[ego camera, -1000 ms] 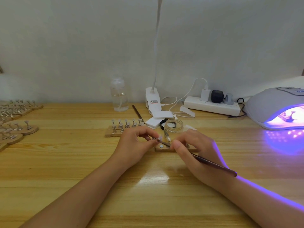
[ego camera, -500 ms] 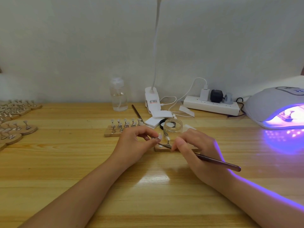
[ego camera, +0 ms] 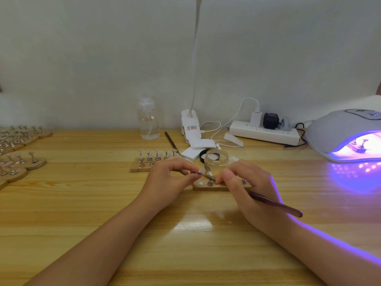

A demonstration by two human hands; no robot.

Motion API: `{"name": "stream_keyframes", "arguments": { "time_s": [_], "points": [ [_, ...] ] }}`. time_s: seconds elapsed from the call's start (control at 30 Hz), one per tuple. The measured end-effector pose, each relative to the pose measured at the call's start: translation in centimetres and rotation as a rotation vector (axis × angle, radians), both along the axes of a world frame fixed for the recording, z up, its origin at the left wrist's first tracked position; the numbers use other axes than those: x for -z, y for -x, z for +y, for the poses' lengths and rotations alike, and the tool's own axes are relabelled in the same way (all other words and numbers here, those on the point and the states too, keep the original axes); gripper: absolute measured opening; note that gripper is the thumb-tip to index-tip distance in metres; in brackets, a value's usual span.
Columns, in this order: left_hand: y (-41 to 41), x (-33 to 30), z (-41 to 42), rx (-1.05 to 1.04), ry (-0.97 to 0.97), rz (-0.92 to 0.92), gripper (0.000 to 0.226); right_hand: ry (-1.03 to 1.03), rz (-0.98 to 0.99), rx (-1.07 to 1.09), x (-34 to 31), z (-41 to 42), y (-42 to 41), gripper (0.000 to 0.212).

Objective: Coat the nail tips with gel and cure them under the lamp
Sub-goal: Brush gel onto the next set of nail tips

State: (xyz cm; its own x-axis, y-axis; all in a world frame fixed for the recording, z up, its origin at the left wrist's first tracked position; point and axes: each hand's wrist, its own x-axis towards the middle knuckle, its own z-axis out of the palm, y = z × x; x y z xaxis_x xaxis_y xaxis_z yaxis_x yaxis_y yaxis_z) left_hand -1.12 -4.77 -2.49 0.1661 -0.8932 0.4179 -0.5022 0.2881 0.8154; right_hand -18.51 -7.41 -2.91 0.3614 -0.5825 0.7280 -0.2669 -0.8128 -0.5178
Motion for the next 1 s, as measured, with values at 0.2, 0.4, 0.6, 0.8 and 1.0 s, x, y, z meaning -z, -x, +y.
{"name": "stream_keyframes", "arguments": {
  "time_s": [0.2,0.4,0.6,0.8,1.0],
  "points": [
    [0.14,-0.22,0.14,0.054,0.039,0.009,0.025,-0.098,0.006,0.074,0.02,-0.21,-0.18,0.031],
    [0.14,-0.11,0.13,0.043,0.034,0.040,0.025,-0.067,0.008,-0.011,-0.07,0.02,0.02,0.038],
    [0.14,-0.09,0.21,0.035,0.005,0.066,0.021,-0.120,-0.055,0.020,-0.42,0.22,-0.08,0.028],
    [0.17,0.02,0.14,0.025,-0.005,0.065,0.014,-0.146,-0.011,-0.031,-0.34,0.25,-0.03,0.034],
    [0.05,0.07,0.10,0.028,-0.004,0.080,0.016,-0.130,-0.068,-0.045,-0.53,0.45,0.02,0.032]
  ]
}}
